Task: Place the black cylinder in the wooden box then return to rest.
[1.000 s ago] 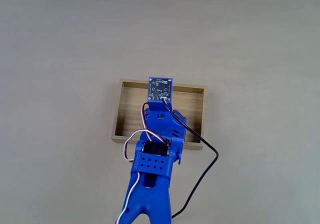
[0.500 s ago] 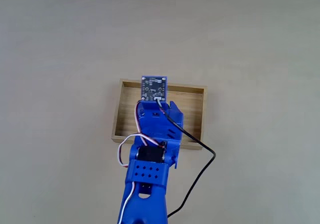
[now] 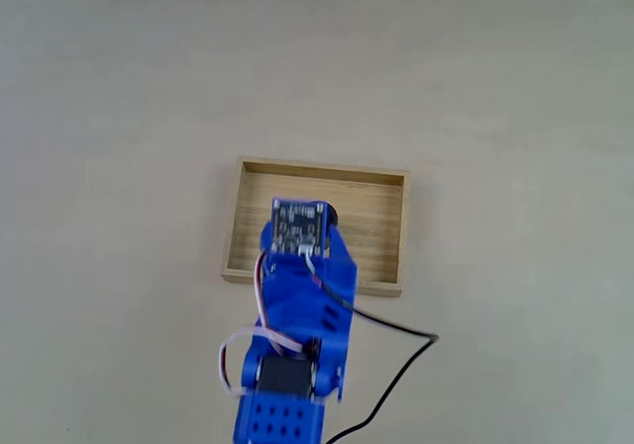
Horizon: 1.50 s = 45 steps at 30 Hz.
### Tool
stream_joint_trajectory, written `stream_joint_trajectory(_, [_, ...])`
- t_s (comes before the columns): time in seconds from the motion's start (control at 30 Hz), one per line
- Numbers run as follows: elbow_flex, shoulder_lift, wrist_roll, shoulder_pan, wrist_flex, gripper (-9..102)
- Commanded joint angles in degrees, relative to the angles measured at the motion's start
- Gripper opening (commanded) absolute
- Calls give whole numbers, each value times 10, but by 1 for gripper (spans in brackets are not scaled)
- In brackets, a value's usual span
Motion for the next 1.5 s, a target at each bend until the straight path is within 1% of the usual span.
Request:
stream_joint_trajectory(0.0, [44,-153,-8,-1,19,31])
stream_joint_trajectory(0.37, [172,-419,-48,-5,187,30])
stream_joint_trajectory(0.5, [210,-491,-72,-17,249,30])
stream_joint_trajectory(0.63, [239,-546,-87,-20,291,30])
stream_joint_trajectory(1.0, [309,-598,-110,-4,300,26])
stream_joint_trajectory(1.1, [336,-612,-117,-2,300,21])
stream_joint_trajectory(1.3, [366,-627,-131,-5,300,0])
stream_joint_trajectory(1.47, [382,-630,-132,-6,301,-1])
